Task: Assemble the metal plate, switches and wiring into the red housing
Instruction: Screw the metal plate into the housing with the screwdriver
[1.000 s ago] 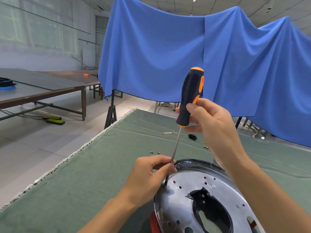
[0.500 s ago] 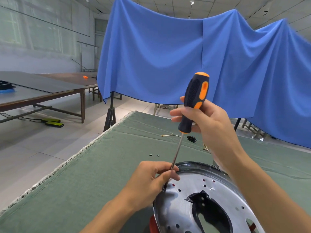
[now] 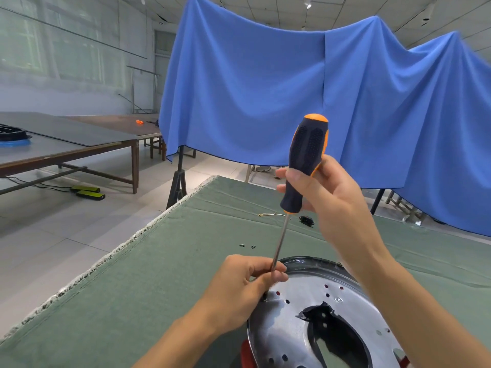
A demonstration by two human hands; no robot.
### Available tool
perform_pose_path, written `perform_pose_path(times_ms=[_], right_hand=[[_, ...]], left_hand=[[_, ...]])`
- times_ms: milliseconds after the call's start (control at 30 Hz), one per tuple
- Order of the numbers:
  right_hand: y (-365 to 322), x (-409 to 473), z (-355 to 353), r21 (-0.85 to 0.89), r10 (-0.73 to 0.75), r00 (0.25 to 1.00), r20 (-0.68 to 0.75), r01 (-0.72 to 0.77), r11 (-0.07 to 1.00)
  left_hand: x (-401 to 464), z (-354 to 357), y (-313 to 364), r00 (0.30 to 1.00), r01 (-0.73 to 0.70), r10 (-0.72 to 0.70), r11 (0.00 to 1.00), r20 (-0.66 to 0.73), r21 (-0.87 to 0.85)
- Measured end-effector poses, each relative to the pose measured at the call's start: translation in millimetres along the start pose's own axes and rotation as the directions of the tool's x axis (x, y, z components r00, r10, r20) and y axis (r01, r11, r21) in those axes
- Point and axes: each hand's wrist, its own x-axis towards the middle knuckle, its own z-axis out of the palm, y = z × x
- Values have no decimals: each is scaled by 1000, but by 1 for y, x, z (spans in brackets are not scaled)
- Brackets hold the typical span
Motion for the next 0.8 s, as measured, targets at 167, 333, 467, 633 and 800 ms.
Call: perform_pose_path(times_ms=[167,333,467,633,800], right_hand=[[-5,-1,1,38,-34,999,16,33,999],[-4,0,8,-9,-50,995,-84,49,999],[-5,-4,12,0,-55,998,-32,55,998],[-5,-3,11,90,-31,999,32,28,996],[-5,0,12,63,-46,989,-140,55,997]], left_hand=[[-1,0,1,999,-15,16,1000,33,-8],[-1,1,1,999,19,-22,998,-49,-61],[-1,0,1,1000,5,-5,999,-1,-39],[-1,-4,3,999,34,-32,998,29,-56],[-4,-2,3,998,-19,19,1000,-56,-14]])
